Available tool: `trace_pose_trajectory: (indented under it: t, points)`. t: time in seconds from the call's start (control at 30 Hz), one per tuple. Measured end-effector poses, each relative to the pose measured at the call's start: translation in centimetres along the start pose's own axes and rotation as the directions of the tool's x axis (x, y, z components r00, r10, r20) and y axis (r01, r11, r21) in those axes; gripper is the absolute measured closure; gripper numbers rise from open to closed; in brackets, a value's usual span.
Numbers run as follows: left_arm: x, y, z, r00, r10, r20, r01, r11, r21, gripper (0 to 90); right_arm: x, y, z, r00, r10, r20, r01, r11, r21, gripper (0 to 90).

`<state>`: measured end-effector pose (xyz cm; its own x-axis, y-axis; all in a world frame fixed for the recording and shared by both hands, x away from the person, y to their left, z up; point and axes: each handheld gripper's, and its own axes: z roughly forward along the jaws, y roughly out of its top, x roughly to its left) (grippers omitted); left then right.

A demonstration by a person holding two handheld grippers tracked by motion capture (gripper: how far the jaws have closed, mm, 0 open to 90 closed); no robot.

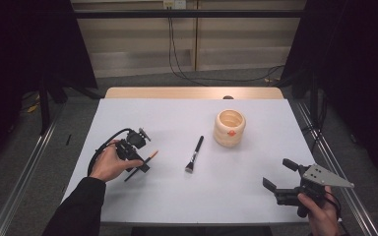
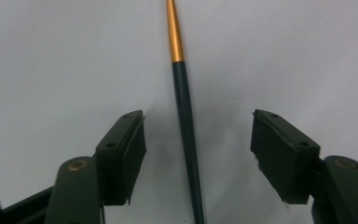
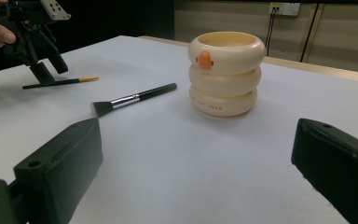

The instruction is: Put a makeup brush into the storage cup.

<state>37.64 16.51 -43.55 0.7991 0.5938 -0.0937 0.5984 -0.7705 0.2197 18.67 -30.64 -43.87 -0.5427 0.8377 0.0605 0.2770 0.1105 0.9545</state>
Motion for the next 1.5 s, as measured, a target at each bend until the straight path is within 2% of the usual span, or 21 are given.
trace_pose_trajectory:
  t: [0.07, 0.17, 0.23, 0.33, 0.4, 0.43, 0.47, 0.57, 0.7, 0.73, 0.9, 0.97, 1.03, 1.13, 1.33, 1.5]
  points:
    - [0.0, 0.0, 0.2, 1.0, -0.002, -0.001, 0.002, 0.9998, 0.019, 38.6, 0.0, 0.0, 0.0, 1.0, 0.002, -0.001, -0.002, 1.0, 0.001, 1.4]
    - [0.2, 0.0, 0.4, 0.9999, 0.005, -0.009, -0.005, 0.9996, 0.027, 51.0, 0.0, 0.0, 0.0, 1.0, 0.0, -0.001, 0.0, 1.0, 0.0, 1.4]
    - [0.2, 0.0, 0.6, 0.9998, 0.015, -0.011, -0.015, 0.9988, 0.047, 52.2, 0.0, 0.0, 0.0, 1.0, 0.002, -0.001, -0.002, 1.0, 0.0, 1.5]
    - [0.3, 0.0, 0.6, 0.9998, -0.005, -0.017, 0.006, 0.9992, 0.039, 57.3, 0.0, 0.0, 0.0, 1.0, 0.001, -0.003, -0.001, 1.0, 0.002, 1.4]
    - [0.2, -0.1, 0.6, 0.9997, -0.003, -0.024, 0.004, 0.9994, 0.035, 58.9, 0.0, 0.0, 0.0, 1.0, -0.003, -0.002, 0.003, 1.0, 0.002, 1.4]
    - [0.2, -0.1, 0.6, 0.9988, 0.015, -0.046, -0.013, 0.9987, 0.05, 62.2, 0.1, 0.0, 0.0, 1.0, -0.001, -0.003, 0.001, 1.0, 0.004, 1.4]
    - [0.2, -0.1, 0.6, 0.9988, 0.015, -0.046, -0.013, 0.9987, 0.05, 64.4, 0.1, 0.0, 0.0, 1.0, -0.001, -0.004, 0.001, 1.0, 0.003, 1.5]
    - [-0.1, -0.3, 0.8, 0.998, 0.014, -0.062, -0.013, 0.9997, 0.019, 65.1, 0.1, 0.0, 0.0, 1.0, 0.002, -0.004, -0.002, 1.0, 0.003, 1.4]
    - [-0.4, -0.3, 0.7, 0.9975, 0.037, -0.06, -0.035, 0.9988, 0.034, 69.4, 0.1, 0.0, 0.0, 1.0, -0.001, -0.003, 0.001, 1.0, 0.006, 1.5]
    - [-0.4, -0.3, 0.8, 0.9982, 0.035, -0.049, -0.033, 0.9991, 0.027, 73.9, 0.1, 0.0, 0.1, 1.0, 0.001, 0.0, -0.001, 1.0, 0.005, 1.4]
    - [-0.1, -0.3, 0.8, 0.9988, 0.024, -0.044, -0.023, 0.9996, 0.018, 79.4, 0.1, 0.0, 0.0, 1.0, 0.0, 0.001, 0.0, 1.0, 0.006, 1.5]
    - [0.0, -0.2, 0.8, 0.9991, 0.024, -0.034, -0.023, 0.9992, 0.031, 80.6, 0.1, -0.1, 0.1, 1.0, -0.001, 0.0, 0.001, 1.0, 0.01, 1.5]
    - [0.1, -0.2, 0.8, 0.9996, 0.006, -0.029, -0.005, 0.9995, 0.032, 81.6, 0.1, -0.1, 0.1, 1.0, -0.001, -0.002, 0.001, 1.0, 0.011, 1.4]
    - [0.4, -0.3, 0.8, 0.9998, -0.001, -0.018, 0.001, 0.9998, 0.021, 83.2, 0.1, -0.1, 0.1, 1.0, -0.002, -0.001, 0.002, 1.0, 0.011, 1.4]
    - [0.6, -0.3, 0.7, 0.9999, 0.009, -0.012, -0.009, 0.9997, 0.023, 83.6, 0.1, -0.1, 0.1, 1.0, 0.001, -0.003, -0.001, 1.0, 0.014, 1.4]
    - [0.7, -0.4, 0.7, 0.9998, -0.017, 0.003, 0.017, 0.9998, 0.013, 83.7, 0.1, -0.1, 0.1, 1.0, 0.003, -0.004, -0.003, 1.0, 0.018, 1.5]
